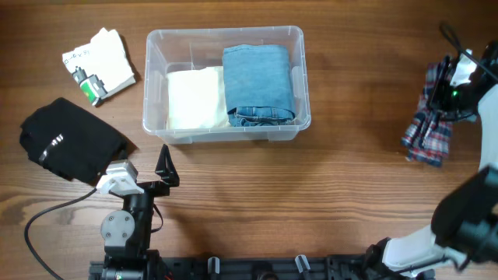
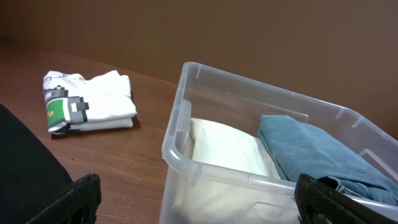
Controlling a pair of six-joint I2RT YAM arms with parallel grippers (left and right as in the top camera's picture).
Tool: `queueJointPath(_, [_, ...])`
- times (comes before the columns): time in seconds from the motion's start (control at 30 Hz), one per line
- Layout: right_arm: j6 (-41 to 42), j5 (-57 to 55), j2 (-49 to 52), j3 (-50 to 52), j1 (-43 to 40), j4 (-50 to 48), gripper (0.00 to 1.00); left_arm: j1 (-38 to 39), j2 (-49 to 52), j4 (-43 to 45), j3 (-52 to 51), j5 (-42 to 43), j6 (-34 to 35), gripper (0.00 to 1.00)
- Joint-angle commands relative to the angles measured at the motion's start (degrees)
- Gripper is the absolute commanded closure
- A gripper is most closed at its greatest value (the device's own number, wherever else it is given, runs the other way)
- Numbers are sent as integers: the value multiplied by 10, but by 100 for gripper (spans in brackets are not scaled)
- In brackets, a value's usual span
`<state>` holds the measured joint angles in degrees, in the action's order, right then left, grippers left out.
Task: Pack container
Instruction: 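Lift the plaid cloth and carry it left over the container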
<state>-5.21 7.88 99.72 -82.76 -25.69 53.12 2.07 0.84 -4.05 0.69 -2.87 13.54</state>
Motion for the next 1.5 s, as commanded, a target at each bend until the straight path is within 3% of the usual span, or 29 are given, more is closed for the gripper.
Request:
queueJointPath(0.0, [51,119,-82,-24,25,-22,96,-4,0,2,-3,5,-14,0])
queueJointPath(0.33, [221,264,-176,-24,146,-146,96,-4,0,2,-3,5,-14,0])
queueJointPath(0.63, [313,351,-163,-24,344,-401,96,-4,0,2,-3,5,-14,0])
queueJointPath(0.9, [322,354,-113,-24,474,-537,96,-4,0,2,-3,5,-14,0])
queueJointPath(1.07, [329,410,-55,-24,513,-635,96,-4,0,2,-3,5,-14,0])
queueJointPath(1.33, [485,478,66,-24,543,-867,96,-4,0,2,-3,5,-14,0])
queueJointPath(1.47, [529,491,104,-24,548,-931,96,-4,0,2,-3,5,-14,0])
